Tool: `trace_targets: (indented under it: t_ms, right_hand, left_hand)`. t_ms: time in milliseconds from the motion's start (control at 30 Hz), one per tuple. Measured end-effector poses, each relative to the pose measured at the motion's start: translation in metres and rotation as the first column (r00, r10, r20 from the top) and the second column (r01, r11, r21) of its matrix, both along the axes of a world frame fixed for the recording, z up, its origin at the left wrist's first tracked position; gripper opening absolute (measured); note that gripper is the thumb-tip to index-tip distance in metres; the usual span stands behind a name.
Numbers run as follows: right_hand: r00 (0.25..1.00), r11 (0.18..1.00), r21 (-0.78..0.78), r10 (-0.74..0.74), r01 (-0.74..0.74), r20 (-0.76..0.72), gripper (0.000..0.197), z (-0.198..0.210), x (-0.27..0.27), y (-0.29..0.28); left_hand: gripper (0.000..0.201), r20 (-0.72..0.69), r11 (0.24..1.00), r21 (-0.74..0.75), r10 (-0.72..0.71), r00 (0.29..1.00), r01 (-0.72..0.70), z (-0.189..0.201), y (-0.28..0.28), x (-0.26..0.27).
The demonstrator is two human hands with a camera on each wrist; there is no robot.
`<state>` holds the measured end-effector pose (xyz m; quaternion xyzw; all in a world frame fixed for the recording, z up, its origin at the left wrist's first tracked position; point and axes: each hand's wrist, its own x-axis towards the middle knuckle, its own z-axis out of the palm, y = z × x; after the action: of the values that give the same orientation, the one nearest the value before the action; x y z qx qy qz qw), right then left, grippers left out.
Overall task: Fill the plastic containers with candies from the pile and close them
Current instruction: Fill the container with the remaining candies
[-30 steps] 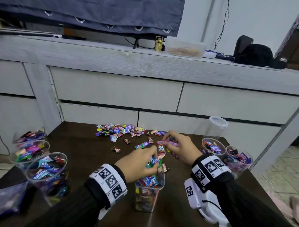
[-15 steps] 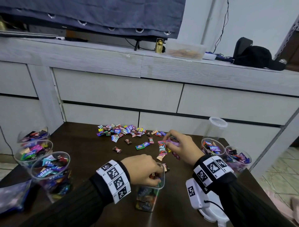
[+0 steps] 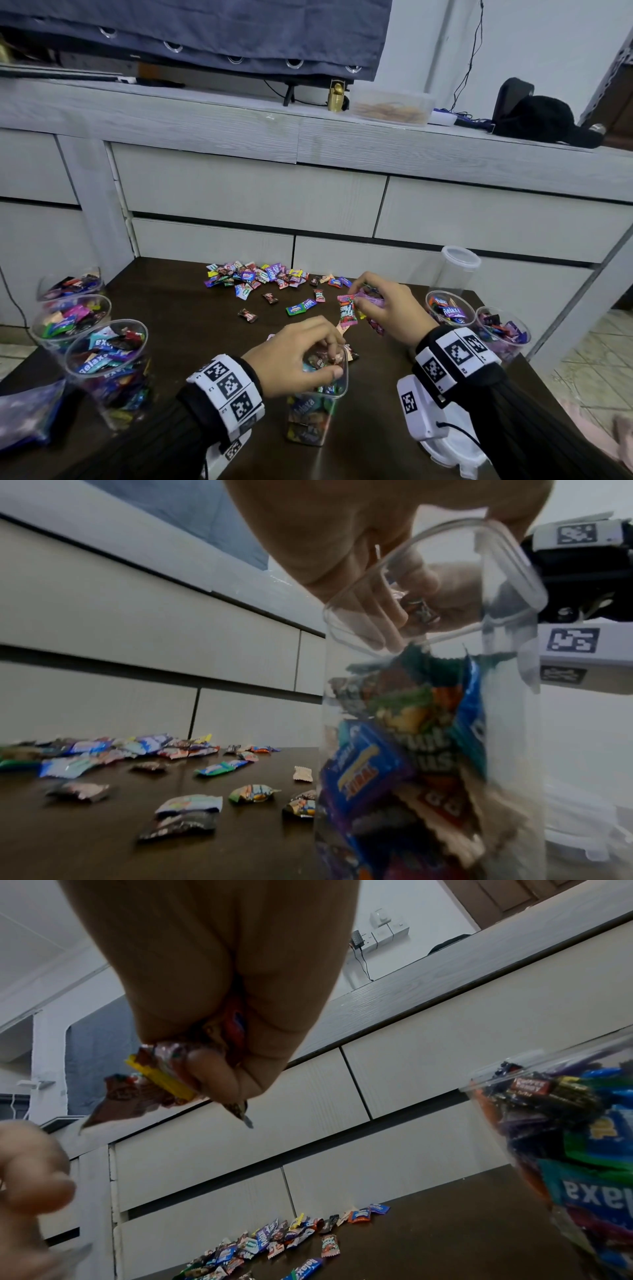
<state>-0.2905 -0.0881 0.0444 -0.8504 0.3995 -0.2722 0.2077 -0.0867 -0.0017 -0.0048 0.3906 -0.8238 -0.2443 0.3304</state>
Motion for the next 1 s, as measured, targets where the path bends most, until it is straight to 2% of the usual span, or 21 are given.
trace_targets:
  t_ms: [67,133,267,333,467,567,700,1000]
  right_hand:
    - [1.000,1.000,0.006,0.003,-0.003,0.005,0.009,0.001,0.000,0.000]
    - [1.000,1.000,0.010,0.014,-0.014,0.013,0.008,0.004,0.000,0.001]
    - [0.993,0.992,0.055,0.112,-0.113,0.025,0.009,0.009,0.008,0.012]
    - [0.982,0.981,0.043,0.187,-0.187,-0.014,0.010,0.009,0.016,0.020]
    - [0.924,0.950,-0.023,0.298,-0.312,-0.238,0.016,0.000,0.037,0.034]
    - [0.866,0.918,-0.020,0.367,-0.397,-0.341,0.022,-0.010,0.048,0.041]
    - [0.817,0.889,0.010,0.424,-0.457,-0.391,0.033,-0.018,0.052,0.042]
    - [0.814,0.884,0.015,0.437,-0.467,-0.382,0.050,-0.022,0.049,0.040]
  left_hand:
    - [0.024,-0.076,1.000,-0.005,0.029,0.997,-0.029,-0.003,0.002,0.005]
    - [0.043,-0.066,0.997,0.003,0.079,0.995,-0.079,-0.006,0.001,0.012]
    - [0.102,0.008,0.961,0.254,0.107,0.994,-0.105,-0.017,-0.003,0.026]
    - [0.113,0.000,0.941,0.330,0.078,0.997,-0.073,-0.022,-0.005,0.029]
    - [0.105,-0.001,0.935,0.349,0.069,0.998,-0.065,-0.026,-0.004,0.028]
    - [0.098,0.026,0.947,0.309,0.085,0.996,-0.088,-0.026,-0.003,0.027]
    - [0.102,0.010,0.959,0.274,0.073,0.997,-0.073,-0.026,-0.003,0.026]
    - [0.091,0.024,0.959,0.252,0.126,0.992,-0.128,-0.032,-0.005,0.024]
